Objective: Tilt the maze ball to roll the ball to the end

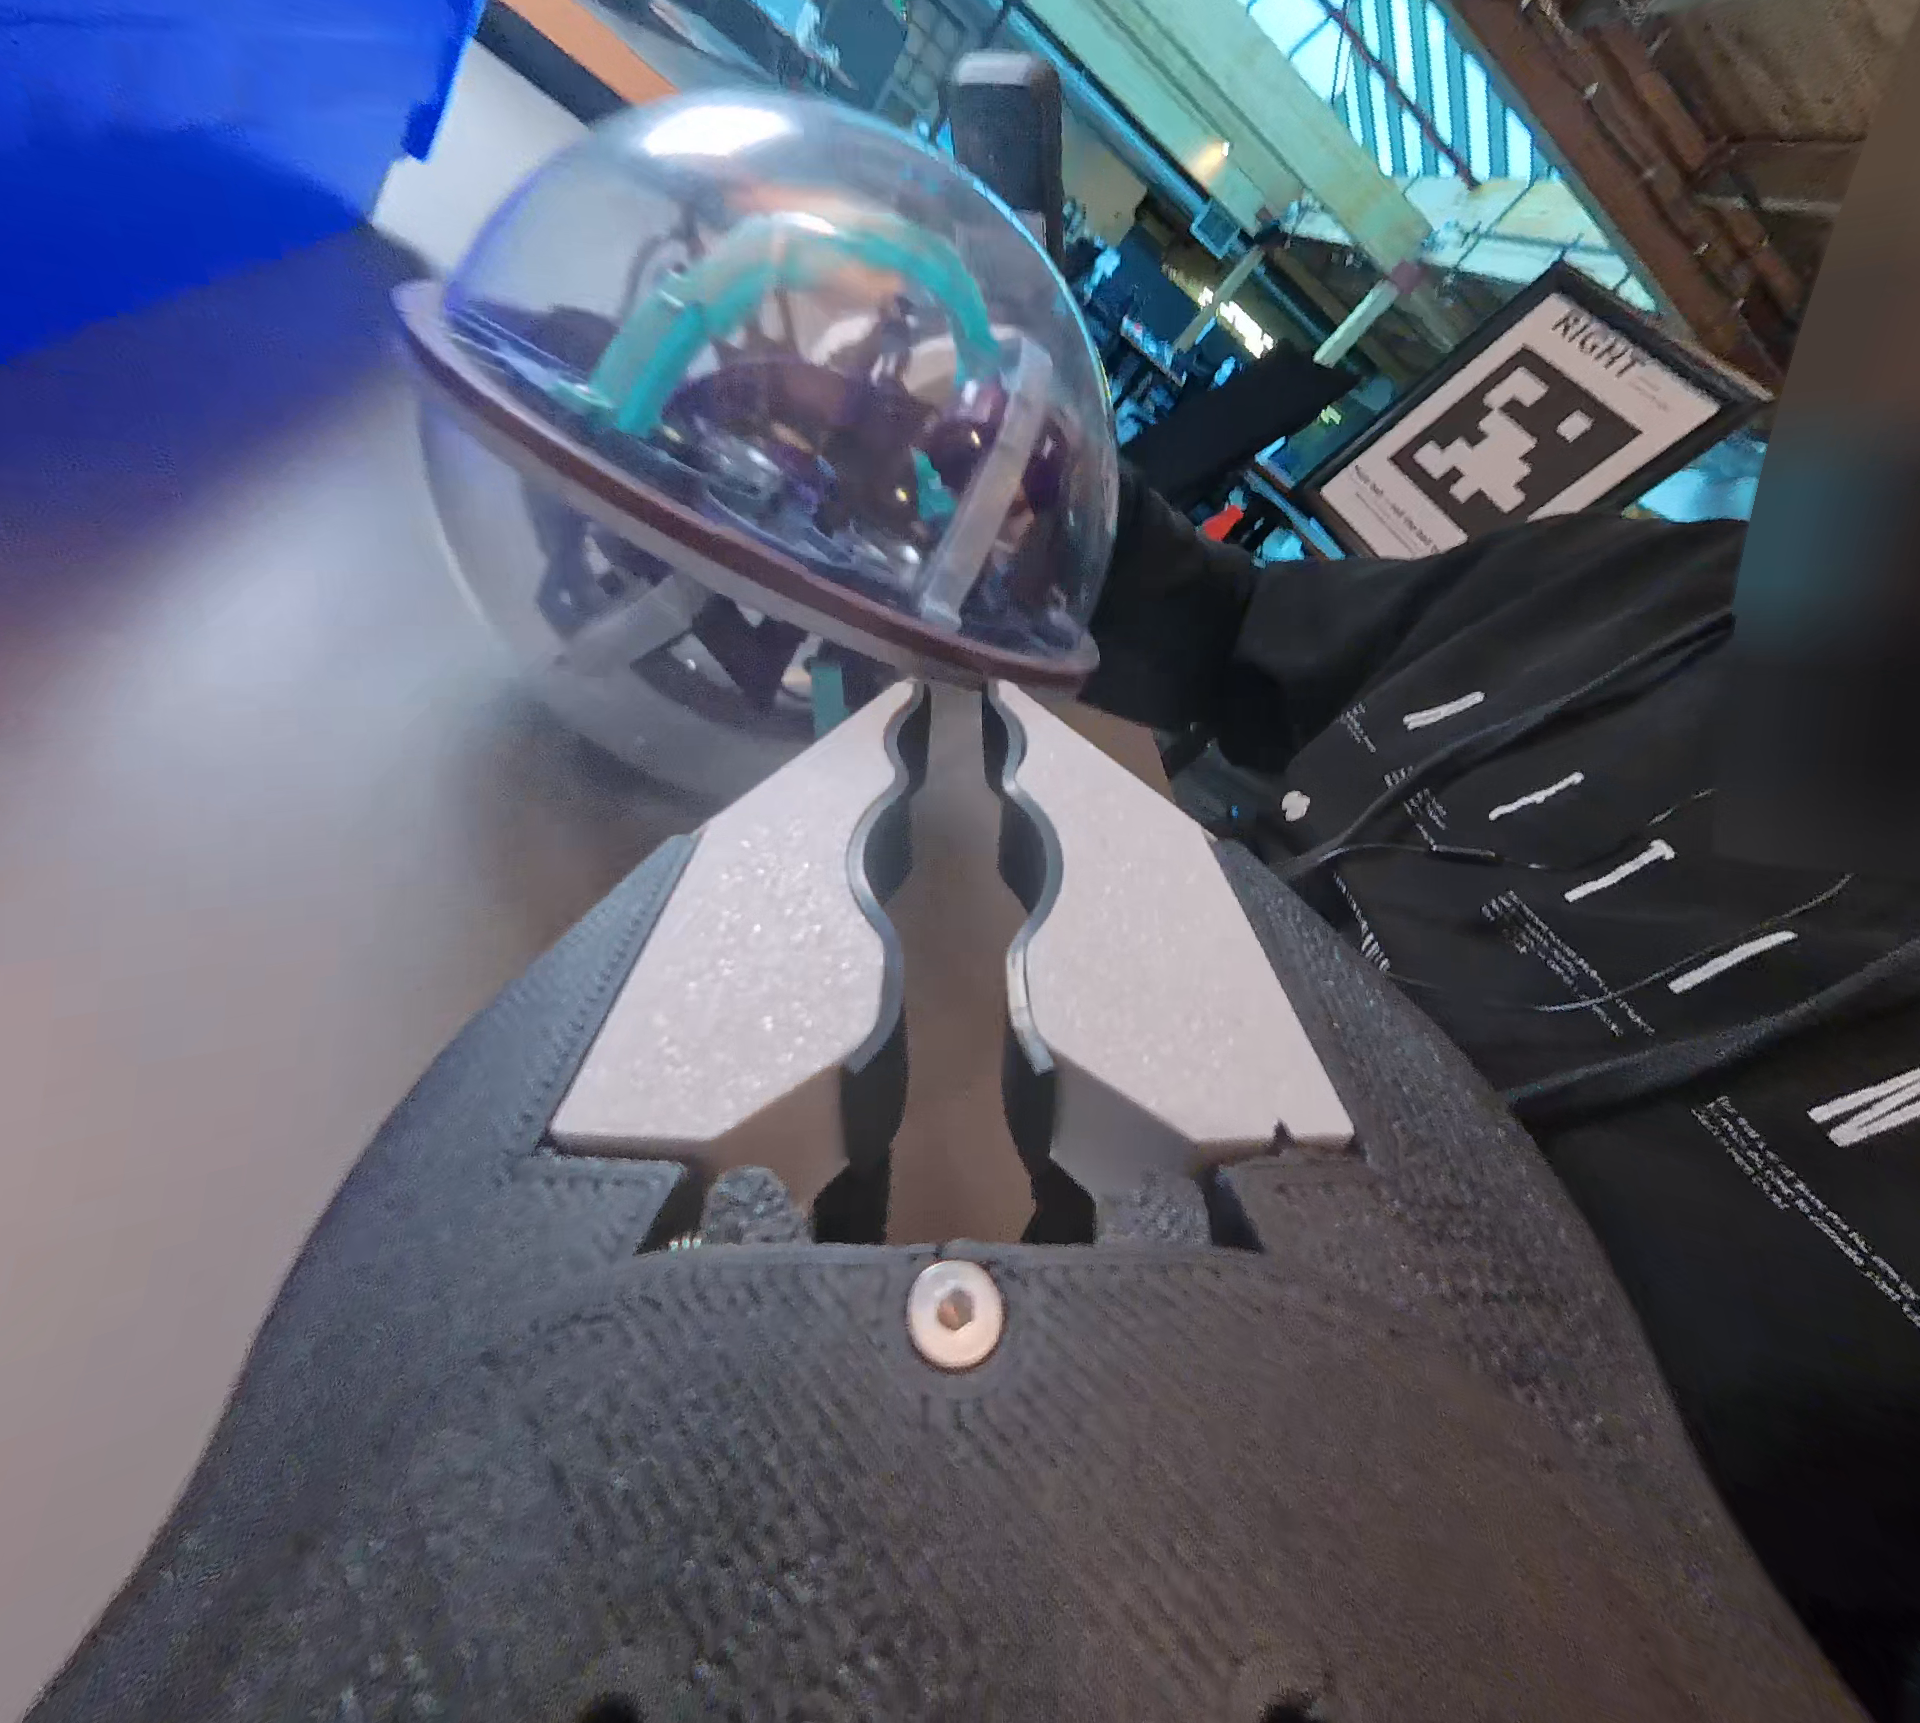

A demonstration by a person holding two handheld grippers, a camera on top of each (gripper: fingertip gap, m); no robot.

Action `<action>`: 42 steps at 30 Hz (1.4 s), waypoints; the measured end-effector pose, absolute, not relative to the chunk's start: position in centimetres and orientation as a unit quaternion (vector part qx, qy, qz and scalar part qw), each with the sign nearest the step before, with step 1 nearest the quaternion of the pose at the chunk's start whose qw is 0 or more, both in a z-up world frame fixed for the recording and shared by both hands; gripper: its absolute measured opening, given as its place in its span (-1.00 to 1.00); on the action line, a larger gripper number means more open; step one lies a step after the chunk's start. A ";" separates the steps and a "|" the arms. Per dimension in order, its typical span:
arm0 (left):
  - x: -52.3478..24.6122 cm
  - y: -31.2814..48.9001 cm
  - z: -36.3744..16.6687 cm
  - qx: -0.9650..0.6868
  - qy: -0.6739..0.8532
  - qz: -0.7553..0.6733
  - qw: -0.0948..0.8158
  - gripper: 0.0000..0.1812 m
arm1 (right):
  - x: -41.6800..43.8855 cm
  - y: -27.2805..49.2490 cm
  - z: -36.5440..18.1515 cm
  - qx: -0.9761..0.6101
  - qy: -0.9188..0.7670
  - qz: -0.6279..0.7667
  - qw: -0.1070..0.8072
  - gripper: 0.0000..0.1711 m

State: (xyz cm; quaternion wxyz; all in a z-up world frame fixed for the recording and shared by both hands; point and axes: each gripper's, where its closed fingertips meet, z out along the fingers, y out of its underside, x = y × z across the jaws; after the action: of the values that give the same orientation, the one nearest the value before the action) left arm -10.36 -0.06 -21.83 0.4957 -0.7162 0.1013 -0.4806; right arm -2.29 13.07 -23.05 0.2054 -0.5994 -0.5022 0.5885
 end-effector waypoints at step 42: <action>-12.5 2.2 -18.8 -0.674 0.042 -0.467 0.570 -0.93 | -1.7 12.2 -17.6 -0.499 -0.467 0.703 0.195 -0.94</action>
State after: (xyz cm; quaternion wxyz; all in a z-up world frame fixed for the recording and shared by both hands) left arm -12.47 2.21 -18.81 0.5704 -0.6745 0.0417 -0.4668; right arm -1.71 12.16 -17.64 0.1947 -0.4990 -0.4671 0.7035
